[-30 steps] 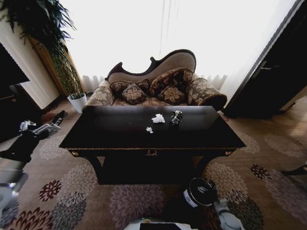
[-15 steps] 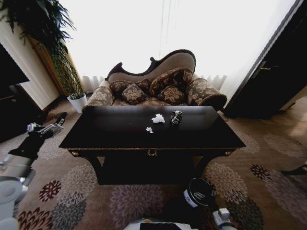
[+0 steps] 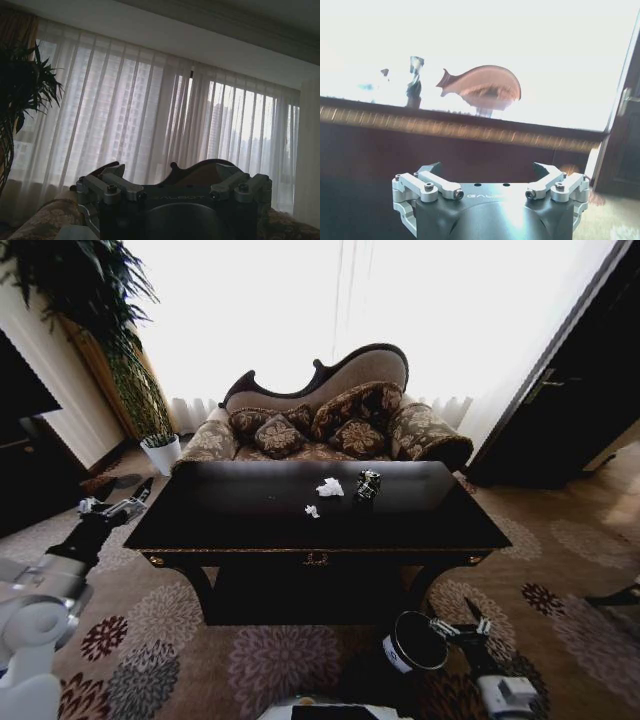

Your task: Move to the front of the table and place the trash on the table into the trash bin.

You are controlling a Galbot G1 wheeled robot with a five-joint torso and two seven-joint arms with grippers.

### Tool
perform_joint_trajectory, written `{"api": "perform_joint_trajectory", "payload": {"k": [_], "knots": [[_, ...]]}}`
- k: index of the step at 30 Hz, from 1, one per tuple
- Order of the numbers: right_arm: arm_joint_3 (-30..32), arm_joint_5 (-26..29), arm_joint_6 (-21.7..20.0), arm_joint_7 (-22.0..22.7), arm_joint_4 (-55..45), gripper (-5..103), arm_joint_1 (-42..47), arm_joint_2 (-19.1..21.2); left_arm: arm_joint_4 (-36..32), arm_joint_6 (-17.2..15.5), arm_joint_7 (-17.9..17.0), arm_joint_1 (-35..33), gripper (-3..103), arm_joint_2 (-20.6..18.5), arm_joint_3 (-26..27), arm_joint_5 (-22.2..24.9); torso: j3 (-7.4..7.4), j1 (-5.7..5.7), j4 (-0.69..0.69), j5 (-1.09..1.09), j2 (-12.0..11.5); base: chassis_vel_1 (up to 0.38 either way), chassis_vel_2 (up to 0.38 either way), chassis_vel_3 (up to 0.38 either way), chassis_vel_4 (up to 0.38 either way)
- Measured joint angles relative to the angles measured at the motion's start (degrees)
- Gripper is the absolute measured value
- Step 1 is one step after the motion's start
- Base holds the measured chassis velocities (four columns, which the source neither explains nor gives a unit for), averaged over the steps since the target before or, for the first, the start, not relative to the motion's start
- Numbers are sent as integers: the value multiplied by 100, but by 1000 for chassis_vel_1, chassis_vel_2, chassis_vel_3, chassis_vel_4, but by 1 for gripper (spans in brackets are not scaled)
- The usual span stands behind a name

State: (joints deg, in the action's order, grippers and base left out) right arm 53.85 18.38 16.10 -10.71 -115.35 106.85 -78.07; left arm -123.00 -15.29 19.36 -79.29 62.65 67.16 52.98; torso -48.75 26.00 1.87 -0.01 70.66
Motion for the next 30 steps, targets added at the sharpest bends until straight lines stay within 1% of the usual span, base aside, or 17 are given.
{"api": "perform_joint_trajectory", "payload": {"k": [2,3,5,6,8,10,13,14,16,17,18,19,21,22,26,27,30], "knots": [[43,88,-35,8,-88,100,-1,14,-1,0,0,-5,100,0,-3,-9,0,0,0,0,0,0,0,0,0],[143,320,-102,17,-266,100,-15,51,-6,2,2,-37,100,5,-4,-40,0,0,0,0,0,0,0,0,0],[274,603,-155,21,-505,100,-68,121,-28,33,22,-138,100,7,36,-82,0,0,0,-1,-1,0,0,0,0],[274,603,-155,21,-505,100,-68,121,-28,33,22,-138,100,7,36,-82,0,0,0,-1,-1,0,0,0,0],[413,948,-271,98,-811,100,-160,227,-52,88,78,-341,100,-8,164,-119,0,0,-1,0,-1,0,0,0,0],[454,1042,-328,133,-900,100,-197,270,-69,100,83,-402,100,-12,203,-124,0,0,-1,-1,-1,0,0,0,0],[557,1397,-650,303,-1154,100,-414,510,-229,114,88,-601,100,30,273,-124,0,0,0,0,0,0,0,0,0],[538,1580,-820,455,-1216,100,-573,732,-333,114,85,-674,100,94,298,-121,0,0,1,0,-1,0,0,0,0],[522,1612,-850,491,-1222,100,-614,789,-363,114,84,-694,100,114,306,-120,0,0,1,-1,-1,0,0,0,0],[379,1754,-960,690,-1198,100,-821,1175,-475,114,82,-782,100,197,344,-112,0,0,0,1,0,0,0,0,0],[323,1793,-978,738,-1159,100,-897,1328,-518,114,84,-816,100,222,363,-111,0,0,-1,1,-1,0,0,0,0],[190,1876,-1004,791,-1038,100,-1075,1650,-614,114,89,-895,100,281,426,-110,-1,0,-2,1,-1,0,0,0,0],[26,2020,-1030,818,-858,100,-1348,2002,-761,113,99,-1031,100,361,540,-110,-1,0,-1,2,-1,0,0,0,0],[26,2020,-1030,818,-858,100,-1348,2002,-761,113,99,-1031,100,361,540,-110,-1,0,-1,2,-1,0,0,0,0],[-299,2331,-1141,878,-526,100,-1893,2501,-986,118,130,-1334,100,540,774,-116,-1,0,-2,1,-1,0,0,0,0],[-299,2331,-1141,878,-526,100,-1893,2501,-986,118,130,-1334,100,540,774,-116,-1,0,-2,1,-1,0,0,0,0],[-438,2449,-1205,876,-282,100,-2193,2736,-1065,122,138,-1413,100,623,773,-159,-1,0,-3,1,-1,0,0,0,0]]}}
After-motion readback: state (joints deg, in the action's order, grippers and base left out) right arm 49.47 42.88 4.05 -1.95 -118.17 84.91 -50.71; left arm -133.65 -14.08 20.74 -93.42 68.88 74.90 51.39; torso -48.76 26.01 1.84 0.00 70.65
